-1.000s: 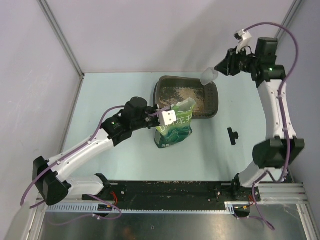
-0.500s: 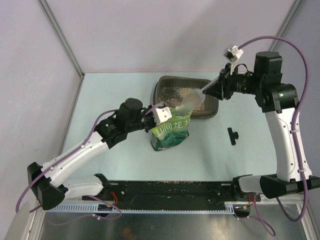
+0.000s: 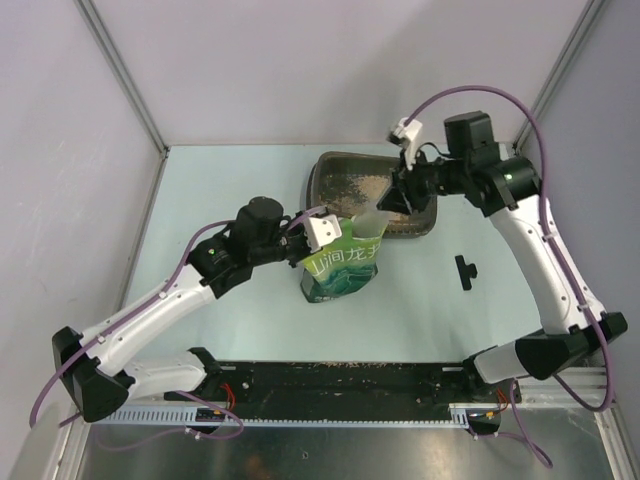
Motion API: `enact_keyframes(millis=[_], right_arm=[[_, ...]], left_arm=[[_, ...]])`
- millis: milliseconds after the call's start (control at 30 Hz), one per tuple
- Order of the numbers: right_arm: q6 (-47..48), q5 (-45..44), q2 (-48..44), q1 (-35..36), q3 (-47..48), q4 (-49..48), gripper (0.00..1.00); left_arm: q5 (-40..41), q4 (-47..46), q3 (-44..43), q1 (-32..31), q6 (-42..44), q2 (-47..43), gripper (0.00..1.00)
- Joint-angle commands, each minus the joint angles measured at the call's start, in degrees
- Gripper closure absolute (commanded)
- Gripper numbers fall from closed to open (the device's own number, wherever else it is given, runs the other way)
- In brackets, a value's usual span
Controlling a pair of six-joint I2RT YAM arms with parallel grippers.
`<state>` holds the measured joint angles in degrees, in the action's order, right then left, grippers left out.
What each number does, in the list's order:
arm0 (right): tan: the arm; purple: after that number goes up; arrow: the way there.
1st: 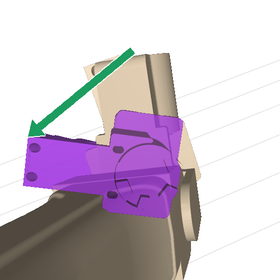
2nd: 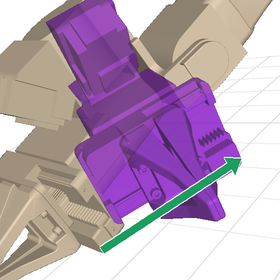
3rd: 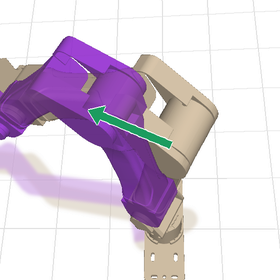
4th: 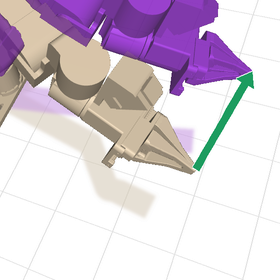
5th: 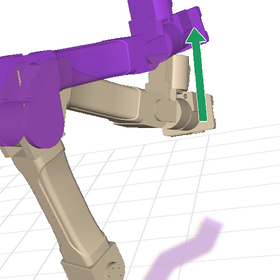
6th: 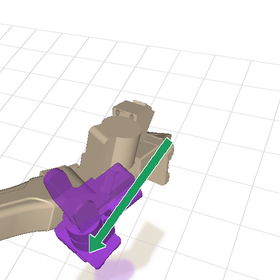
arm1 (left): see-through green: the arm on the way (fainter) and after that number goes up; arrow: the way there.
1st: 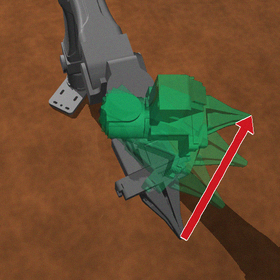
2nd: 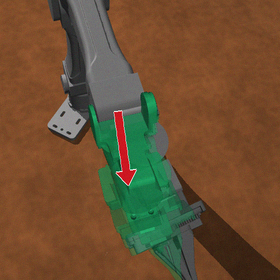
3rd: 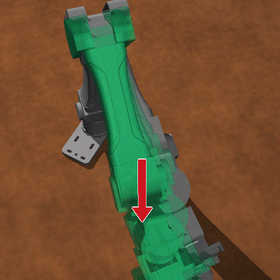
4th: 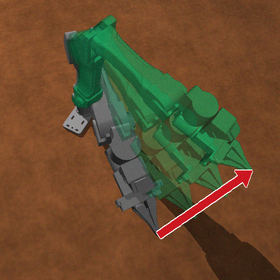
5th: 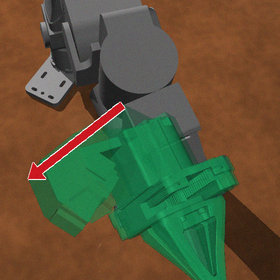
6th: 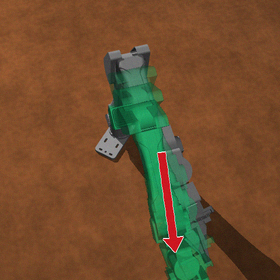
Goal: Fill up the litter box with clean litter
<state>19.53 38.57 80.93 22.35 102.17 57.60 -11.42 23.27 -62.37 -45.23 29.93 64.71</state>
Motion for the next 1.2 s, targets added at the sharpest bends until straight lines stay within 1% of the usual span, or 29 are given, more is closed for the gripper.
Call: enact_keyframes(millis=[0,33,67,100,133,167,200,233,267,333,467,633,800,867,967,1033,1067,1133,1167], right_arm=[[6.2,-4.9,3.4,5.3,3.6,2.9,1.0],[5.5,-9.7,5.1,6.3,3.2,2.8,1.0],[4.1,-12.2,5.4,7.3,2.7,1.0,1.0],[-3.5,-14.6,5.4,7.3,1.7,-1.1,1.0],[-7.6,-20.4,4.9,7.3,-0.6,-3.4,1.0],[-12.0,-22.9,4.4,7.3,-1.4,-5.3,1.0],[-14.8,-25.0,4.7,7.6,-1.7,-5.5,1.0],[-19.1,-31.5,4.5,8.2,-2.3,-5.6,1.0],[-20.6,-34.4,3.8,8.9,-2.7,-5.9,1.0],[-23.6,-37.8,3.0,9.2,-4.1,-7.1,1.0],[-25.1,-38.4,4.4,10.3,-7.9,-8.2,1.0],[-27.7,-36.5,7.1,10.6,-14.5,-10.5,1.0],[-29.3,-33.7,8.1,10.9,-20.9,-16.5,1.0],[-29.8,-32.5,9.4,11.3,-21.7,-18.0,1.0],[-30.6,-28.4,11.3,11.7,-22.9,-19.5,1.0],[-31.7,-21.5,12.6,10.4,-23.0,-20.4,1.0],[-32.4,-15.4,12.7,9.7,-23.0,-21.1,1.0],[-34.9,-7.1,13.5,7.4,-23.0,-23.2,1.0],[-35.7,0.2,13.6,5.2,-23.0,-23.8,1.0]], left_arm=[[-1.9,-7.6,-2.2,0.4,0.6,-4.8,1.0],[-1.9,-7.6,-2.3,0.4,0.8,-4.8,1.0],[-2.0,-7.8,-2.4,0.4,0.7,-4.9,1.0],[-2.1,-7.7,-2.4,0.4,0.7,-5.0,1.0],[-2.1,-7.7,-2.3,0.4,0.7,-5.0,1.0],[-2.1,-7.7,-2.1,0.4,0.7,-5.2,1.0],[-2.3,-7.5,-2.1,0.4,0.7,-5.4,1.0],[-2.4,-7.6,-2.1,0.4,0.5,-5.3,1.0],[-2.6,-7.6,-2.3,0.4,0.4,-5.1,1.0],[-2.7,-7.7,-2.7,0.2,0.0,-4.8,1.0],[-2.9,-7.8,-2.8,0.2,-0.2,-4.7,1.0],[-2.8,-7.9,-2.0,0.1,-0.3,-4.9,1.0],[-2.5,-8.0,-1.1,-0.5,-0.2,-5.4,1.0],[-2.6,-8.1,-0.8,-0.6,-0.3,-5.3,1.0],[-2.5,-8.2,-0.7,-0.9,-0.5,-5.1,1.0],[-2.4,-8.3,-0.6,-0.9,-0.3,-5.1,1.0],[-2.1,-8.3,-0.6,-1.0,-0.1,-5.1,1.0],[-1.9,-8.4,-0.5,-0.9,0.1,-5.1,1.0],[-1.8,-8.4,-0.4,-0.9,0.6,-5.2,1.0]])
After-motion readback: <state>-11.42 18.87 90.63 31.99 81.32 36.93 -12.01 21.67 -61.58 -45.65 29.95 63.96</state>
